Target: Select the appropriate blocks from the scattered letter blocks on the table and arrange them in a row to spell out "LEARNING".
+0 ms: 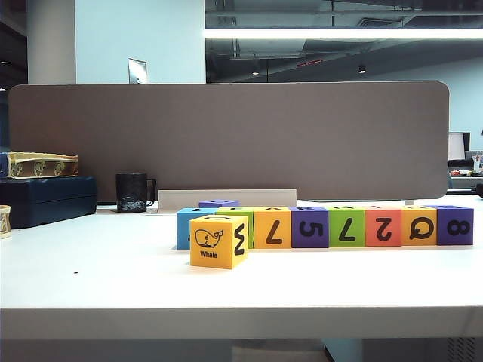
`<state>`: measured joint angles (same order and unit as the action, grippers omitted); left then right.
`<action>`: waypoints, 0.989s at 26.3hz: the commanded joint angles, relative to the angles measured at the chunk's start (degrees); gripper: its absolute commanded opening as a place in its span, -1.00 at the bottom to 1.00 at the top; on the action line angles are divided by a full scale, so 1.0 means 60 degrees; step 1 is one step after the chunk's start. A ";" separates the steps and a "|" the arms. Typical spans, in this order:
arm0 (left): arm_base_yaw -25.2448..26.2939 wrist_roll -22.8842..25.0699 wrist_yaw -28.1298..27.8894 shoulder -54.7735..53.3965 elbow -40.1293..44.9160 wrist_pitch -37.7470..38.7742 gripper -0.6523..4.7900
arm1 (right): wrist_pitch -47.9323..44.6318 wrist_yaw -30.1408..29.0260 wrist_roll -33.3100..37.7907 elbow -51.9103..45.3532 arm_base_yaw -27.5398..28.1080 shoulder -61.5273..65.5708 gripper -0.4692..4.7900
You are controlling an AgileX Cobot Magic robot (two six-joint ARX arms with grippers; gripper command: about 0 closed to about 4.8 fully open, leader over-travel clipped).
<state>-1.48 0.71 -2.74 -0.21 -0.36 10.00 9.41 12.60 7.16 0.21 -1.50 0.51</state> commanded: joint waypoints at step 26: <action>-0.0047 0.0131 0.0248 0.0007 -0.0029 0.0113 -0.78 | -0.0047 0.0025 -0.0011 -0.0022 -0.0011 -0.0109 -0.82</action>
<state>-1.72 1.48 -1.52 -0.12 -0.60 10.26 9.39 12.62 7.14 0.21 -1.50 0.51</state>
